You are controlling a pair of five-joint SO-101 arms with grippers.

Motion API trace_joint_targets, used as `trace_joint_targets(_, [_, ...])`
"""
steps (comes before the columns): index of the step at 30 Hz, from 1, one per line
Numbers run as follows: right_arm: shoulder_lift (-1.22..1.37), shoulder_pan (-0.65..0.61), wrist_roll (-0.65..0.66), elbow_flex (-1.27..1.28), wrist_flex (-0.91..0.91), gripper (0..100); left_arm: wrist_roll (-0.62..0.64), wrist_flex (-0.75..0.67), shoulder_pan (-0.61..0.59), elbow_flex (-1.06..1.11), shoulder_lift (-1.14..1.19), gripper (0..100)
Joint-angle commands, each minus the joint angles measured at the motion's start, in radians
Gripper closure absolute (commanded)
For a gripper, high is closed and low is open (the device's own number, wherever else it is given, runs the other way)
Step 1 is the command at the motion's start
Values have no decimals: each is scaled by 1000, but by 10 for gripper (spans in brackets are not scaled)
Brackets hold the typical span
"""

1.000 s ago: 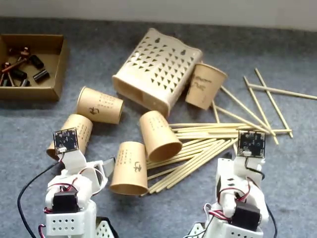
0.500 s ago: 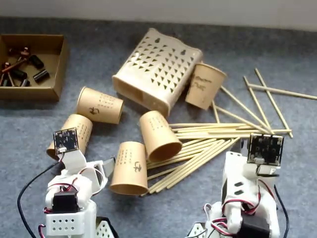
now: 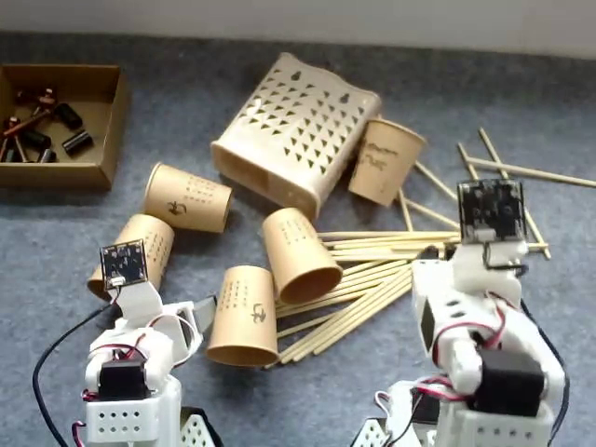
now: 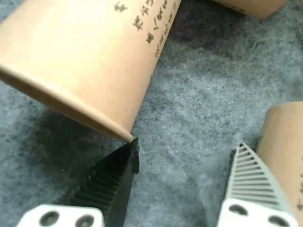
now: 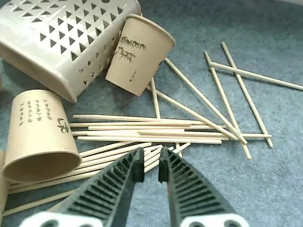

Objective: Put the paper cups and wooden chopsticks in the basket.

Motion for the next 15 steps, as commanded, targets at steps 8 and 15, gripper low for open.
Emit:
trace_joint_targets(8, [346, -84, -43, -143, -185, 928, 0, 3, -8, 19, -18, 700])
trace_joint_targets(15, [619, -84, -44, -274, -285, 858, 0, 3, -8, 19, -18, 700])
